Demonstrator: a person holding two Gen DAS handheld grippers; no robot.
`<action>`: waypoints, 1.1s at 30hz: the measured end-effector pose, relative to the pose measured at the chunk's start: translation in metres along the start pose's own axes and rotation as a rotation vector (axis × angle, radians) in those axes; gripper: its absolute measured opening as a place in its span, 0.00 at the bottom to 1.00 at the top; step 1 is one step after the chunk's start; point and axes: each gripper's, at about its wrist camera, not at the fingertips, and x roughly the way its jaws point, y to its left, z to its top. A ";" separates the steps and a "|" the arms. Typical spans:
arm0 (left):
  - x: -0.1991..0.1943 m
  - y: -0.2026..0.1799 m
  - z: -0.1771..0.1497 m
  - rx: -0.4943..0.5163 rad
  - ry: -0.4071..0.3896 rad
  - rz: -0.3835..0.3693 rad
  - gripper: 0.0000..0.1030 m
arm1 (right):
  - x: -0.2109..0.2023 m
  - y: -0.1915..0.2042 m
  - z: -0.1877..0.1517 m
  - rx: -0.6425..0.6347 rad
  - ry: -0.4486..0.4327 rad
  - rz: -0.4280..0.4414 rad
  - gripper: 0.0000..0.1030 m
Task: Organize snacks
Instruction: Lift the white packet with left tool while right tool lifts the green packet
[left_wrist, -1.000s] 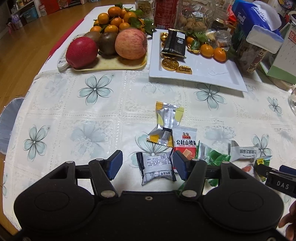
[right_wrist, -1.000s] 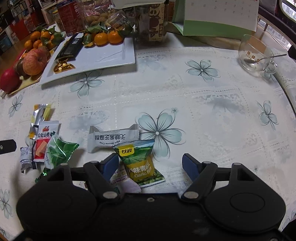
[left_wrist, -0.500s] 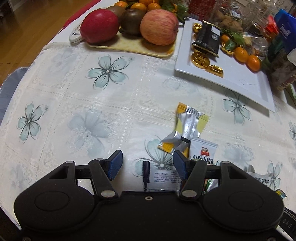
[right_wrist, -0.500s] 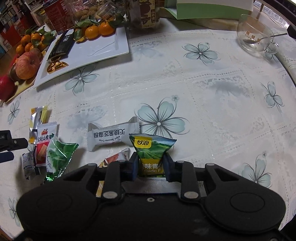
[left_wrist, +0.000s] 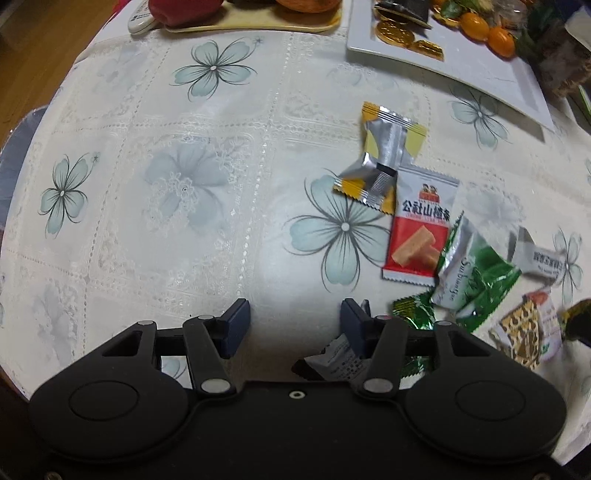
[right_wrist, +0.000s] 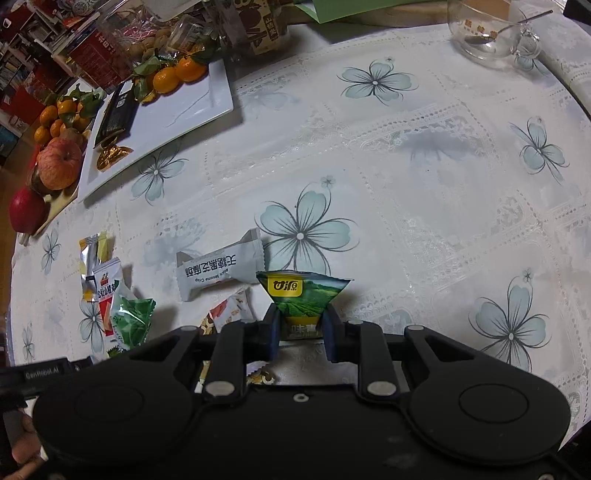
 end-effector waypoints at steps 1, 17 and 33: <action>-0.004 0.000 -0.002 0.007 -0.009 -0.008 0.56 | 0.000 -0.001 0.000 0.010 0.004 0.004 0.24; -0.024 -0.026 -0.023 0.176 -0.090 -0.105 0.57 | -0.020 0.005 -0.003 -0.028 -0.072 0.018 0.24; -0.001 -0.054 -0.042 0.440 -0.082 -0.009 0.60 | -0.025 0.000 -0.007 -0.020 -0.039 0.054 0.24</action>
